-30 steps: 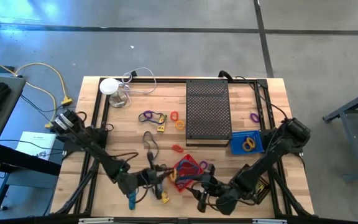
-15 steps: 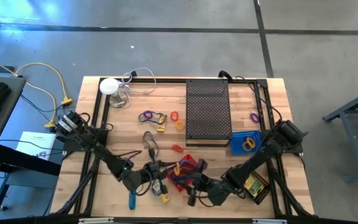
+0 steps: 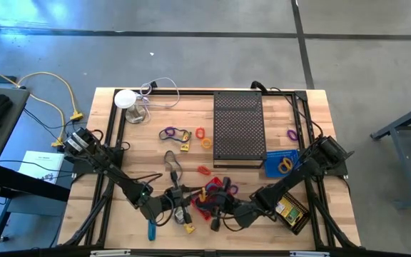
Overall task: Pick & Place Office Desk Supplies
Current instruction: Put the yellow spring keychain into the blue basket
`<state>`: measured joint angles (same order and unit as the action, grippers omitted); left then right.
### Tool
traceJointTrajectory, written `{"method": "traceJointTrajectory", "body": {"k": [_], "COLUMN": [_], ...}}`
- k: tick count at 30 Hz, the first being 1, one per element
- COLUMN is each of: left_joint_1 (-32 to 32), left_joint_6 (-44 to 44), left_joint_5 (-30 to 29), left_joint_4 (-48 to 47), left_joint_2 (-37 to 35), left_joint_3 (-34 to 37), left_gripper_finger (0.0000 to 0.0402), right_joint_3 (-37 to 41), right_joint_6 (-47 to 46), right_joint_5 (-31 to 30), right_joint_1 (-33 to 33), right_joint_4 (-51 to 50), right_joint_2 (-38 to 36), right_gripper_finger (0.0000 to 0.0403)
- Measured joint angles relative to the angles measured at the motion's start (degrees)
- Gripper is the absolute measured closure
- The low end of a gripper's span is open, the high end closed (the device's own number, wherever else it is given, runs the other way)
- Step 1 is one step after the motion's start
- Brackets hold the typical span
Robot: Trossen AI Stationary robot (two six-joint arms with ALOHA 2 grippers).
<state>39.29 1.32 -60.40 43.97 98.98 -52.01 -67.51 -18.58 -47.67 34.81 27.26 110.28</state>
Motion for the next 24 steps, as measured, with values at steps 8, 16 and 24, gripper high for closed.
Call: {"method": "traceJointTrajectory", "body": {"k": [8, 16, 24], "left_joint_1": [0.67, 2.72, 6.95], "left_joint_6": [-2.03, -8.12, -7.08], "left_joint_5": [-0.03, 1.62, 6.30], "left_joint_4": [-0.09, -0.78, -0.57], "left_joint_2": [-0.04, -0.04, -0.04], "left_joint_3": [-0.04, -0.04, -0.04], "left_gripper_finger": [0.0391, 0.0338, 0.0248], "right_joint_3": [0.00, -0.07, -0.06], "right_joint_6": [-0.82, -2.00, -13.87], "right_joint_5": [0.85, 14.02, 12.78], "right_joint_1": [-0.35, -0.41, 3.69], "right_joint_4": [0.14, -2.28, -19.42], "right_joint_2": [0.00, 0.00, -1.80], "right_gripper_finger": [0.0387, 0.0389, 0.0389]}}
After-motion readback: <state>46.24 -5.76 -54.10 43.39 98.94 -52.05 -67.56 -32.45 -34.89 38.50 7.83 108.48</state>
